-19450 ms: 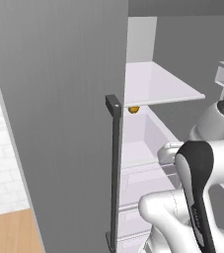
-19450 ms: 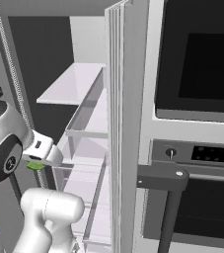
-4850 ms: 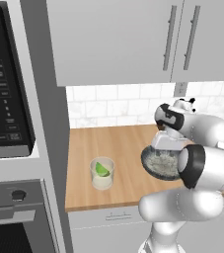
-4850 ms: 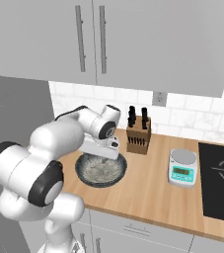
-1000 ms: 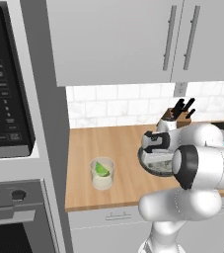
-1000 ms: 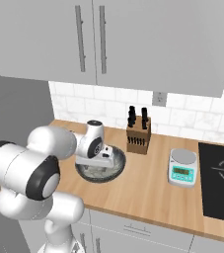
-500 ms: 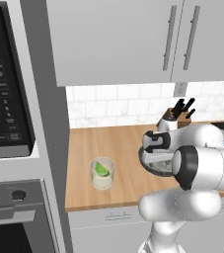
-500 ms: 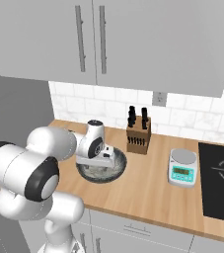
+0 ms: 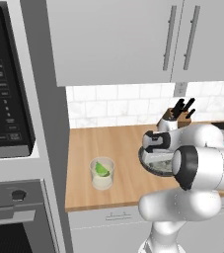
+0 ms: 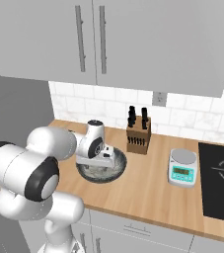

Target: Grab a lemon wedge from the fridge and one ice cube from the ice bowl, and put them in the glass of lemonade.

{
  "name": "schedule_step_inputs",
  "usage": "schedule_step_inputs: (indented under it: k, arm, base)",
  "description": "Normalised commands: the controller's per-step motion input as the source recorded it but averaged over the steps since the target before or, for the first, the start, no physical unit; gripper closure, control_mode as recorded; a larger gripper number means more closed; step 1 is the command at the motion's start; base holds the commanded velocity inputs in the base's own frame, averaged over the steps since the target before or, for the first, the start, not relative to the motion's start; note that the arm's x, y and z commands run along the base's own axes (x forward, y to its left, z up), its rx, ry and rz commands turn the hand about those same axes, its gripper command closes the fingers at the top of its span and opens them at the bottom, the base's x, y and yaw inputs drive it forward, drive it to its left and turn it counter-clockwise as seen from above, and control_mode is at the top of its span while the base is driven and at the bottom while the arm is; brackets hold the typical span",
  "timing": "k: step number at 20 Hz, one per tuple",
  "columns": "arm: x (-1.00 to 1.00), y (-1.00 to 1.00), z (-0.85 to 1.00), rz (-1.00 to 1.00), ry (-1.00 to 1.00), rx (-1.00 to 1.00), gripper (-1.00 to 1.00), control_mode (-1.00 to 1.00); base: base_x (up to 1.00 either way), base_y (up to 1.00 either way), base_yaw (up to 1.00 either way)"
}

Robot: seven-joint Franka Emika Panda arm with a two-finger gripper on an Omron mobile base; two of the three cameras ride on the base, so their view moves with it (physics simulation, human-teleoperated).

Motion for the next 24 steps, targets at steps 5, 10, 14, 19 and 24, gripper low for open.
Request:
schedule_step_inputs:
  k: [5, 10, 14, 19, 24]
  arm:
    - [-0.07, 0.0, 0.0, 0.0, -0.01, 0.0, -1.0, -1.0]
    - [-0.22, 0.0, -0.04, 0.0, -0.09, 0.0, -1.0, -1.0]
    - [0.02, 0.0, 0.0, 0.0, 0.0, 0.0, -1.0, -1.0]
    - [0.05, 0.0, -0.07, 0.0, 0.0, 0.0, -1.0, -1.0]
    - [0.0, 0.0, -0.13, 0.0, 0.0, 0.0, -1.0, -1.0]
  base:
    - [0.0, 0.0, 0.0]
    - [0.0, 0.0, 0.0]
    - [0.0, 0.0, 0.0]
    - [0.0, 0.0, 0.0]
    - [0.0, 0.0, 0.0]
